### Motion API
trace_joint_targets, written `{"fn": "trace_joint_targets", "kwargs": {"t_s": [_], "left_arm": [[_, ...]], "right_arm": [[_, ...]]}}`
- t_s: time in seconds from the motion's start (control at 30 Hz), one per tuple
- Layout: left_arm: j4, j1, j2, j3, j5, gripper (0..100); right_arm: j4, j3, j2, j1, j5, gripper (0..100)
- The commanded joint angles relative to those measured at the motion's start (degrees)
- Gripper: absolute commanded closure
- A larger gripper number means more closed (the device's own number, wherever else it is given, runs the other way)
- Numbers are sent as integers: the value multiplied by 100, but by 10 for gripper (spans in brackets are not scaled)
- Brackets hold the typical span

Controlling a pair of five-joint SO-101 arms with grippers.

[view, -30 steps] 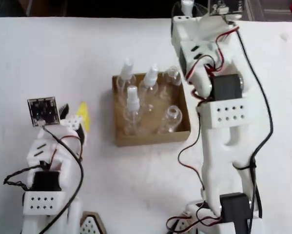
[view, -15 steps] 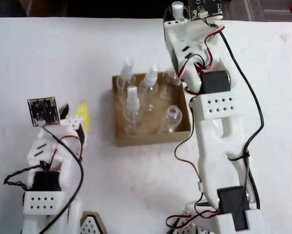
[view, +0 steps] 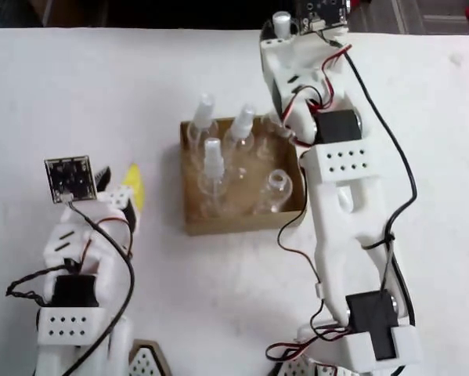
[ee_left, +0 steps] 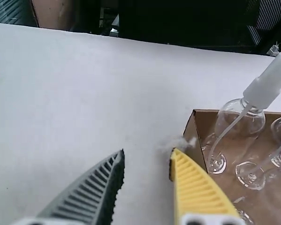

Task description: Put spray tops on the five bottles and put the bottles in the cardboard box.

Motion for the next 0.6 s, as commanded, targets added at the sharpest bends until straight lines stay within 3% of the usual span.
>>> {"fn": "trace_joint_targets", "kwargs": {"t_s": [0.0,0.57], "left_arm": [[-158,-13,-127,-35,-53,853],[-158,-4,-127,-35,-53,852]], "right_arm": [[-136,237,-57,40,44,982],[-2193,2549,-110,242,26,982]]}}
